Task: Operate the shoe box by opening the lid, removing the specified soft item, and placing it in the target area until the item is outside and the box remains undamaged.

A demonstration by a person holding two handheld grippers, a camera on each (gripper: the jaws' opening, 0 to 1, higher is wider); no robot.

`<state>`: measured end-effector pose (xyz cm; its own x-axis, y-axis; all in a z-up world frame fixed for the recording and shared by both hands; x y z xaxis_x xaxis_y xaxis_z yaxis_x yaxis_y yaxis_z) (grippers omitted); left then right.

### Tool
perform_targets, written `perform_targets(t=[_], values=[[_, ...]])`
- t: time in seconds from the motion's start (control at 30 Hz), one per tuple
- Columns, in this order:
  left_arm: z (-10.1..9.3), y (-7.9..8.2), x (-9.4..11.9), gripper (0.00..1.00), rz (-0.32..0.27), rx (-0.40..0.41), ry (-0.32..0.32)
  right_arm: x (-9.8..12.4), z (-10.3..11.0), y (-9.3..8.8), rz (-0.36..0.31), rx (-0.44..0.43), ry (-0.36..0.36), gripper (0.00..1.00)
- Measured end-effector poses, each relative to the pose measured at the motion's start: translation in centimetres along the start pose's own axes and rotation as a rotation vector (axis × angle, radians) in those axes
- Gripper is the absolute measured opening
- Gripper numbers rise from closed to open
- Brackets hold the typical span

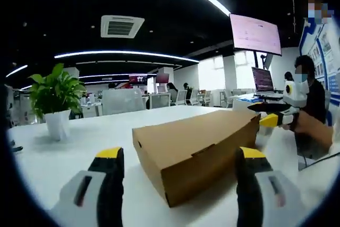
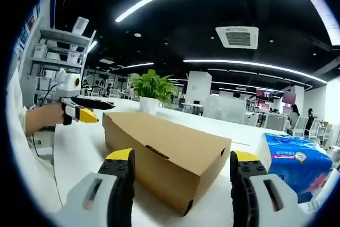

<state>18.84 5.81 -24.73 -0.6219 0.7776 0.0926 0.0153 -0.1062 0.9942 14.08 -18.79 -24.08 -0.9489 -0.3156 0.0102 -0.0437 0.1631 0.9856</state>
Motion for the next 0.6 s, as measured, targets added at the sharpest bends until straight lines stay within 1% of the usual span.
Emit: perform_targets(t=[0.07,0.1,0.13,0.17,0.2,0.27,0.37,0.43,0.47,0.5,0.53,0.57,0.6], values=[[-0.2,-0.3,-0.2,0.83,0.012,-0.021,-0.013,-0.3,-0.2,-0.3,0.014,0.001,-0.013,0.73],[-0.2,-0.4,-0.3,0.81,0.016,-0.025,-0.008,-0.4,-0.2,-0.3,0.014,0.001,-0.014,0.71],[-0.1,-0.6,-0.5,0.78,0.017,-0.047,-0.001,-0.7,-0.4,-0.8,0.038,-0.005,-0.025,0.69],[-0.3,-0.8,-0.7,0.73,0.028,-0.066,-0.018,-0.8,-0.5,-1.2,0.055,-0.004,-0.023,0.69],[-0.5,-0.9,-0.8,0.71,0.037,-0.070,-0.029,-0.9,-0.1,-1.0,0.045,-0.025,0.004,0.70],[-0.4,-1.0,-0.9,0.70,0.034,-0.074,-0.019,-0.9,-0.5,-1.3,0.076,-0.023,0.014,0.70],[-0.7,-1.6,-1.3,0.69,0.052,-0.049,-0.038,-1.2,-0.2,-1.6,0.075,-0.049,0.049,0.70],[-0.6,-1.6,-1.2,0.68,0.049,-0.065,-0.027,-1.4,-0.1,-1.7,0.073,-0.060,0.053,0.67],[-0.5,-1.5,-1.2,0.67,0.047,-0.066,-0.022,-1.4,0.0,-1.6,0.068,-0.060,0.061,0.67],[-0.6,-1.5,-1.3,0.66,0.051,-0.070,-0.012,-1.4,0.0,-1.7,0.069,-0.057,0.055,0.67],[-0.5,-1.5,-1.3,0.63,0.049,-0.073,0.003,-1.4,0.0,-1.7,0.070,-0.055,0.054,0.68],[0.2,-1.5,-1.1,0.59,0.044,-0.087,0.058,-1.4,0.0,-1.8,0.070,-0.054,0.052,0.68],[-0.5,-1.5,-1.4,0.59,0.041,-0.081,0.009,-1.5,-0.2,-1.8,0.067,-0.052,0.049,0.67]])
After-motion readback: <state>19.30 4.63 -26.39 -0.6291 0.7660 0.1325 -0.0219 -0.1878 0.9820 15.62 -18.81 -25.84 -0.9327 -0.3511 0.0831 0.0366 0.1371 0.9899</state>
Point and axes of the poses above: the point that each gripper's makers call its tool centre point, and the gripper's own axes: x roughly backward along the fingers, z roughly to its left, y roughly out of its top, the point moved 2 cm from there along x, roughly backward along the fingers, and after that the axes turned 7 degrees about -y, right-handed, at the moved point
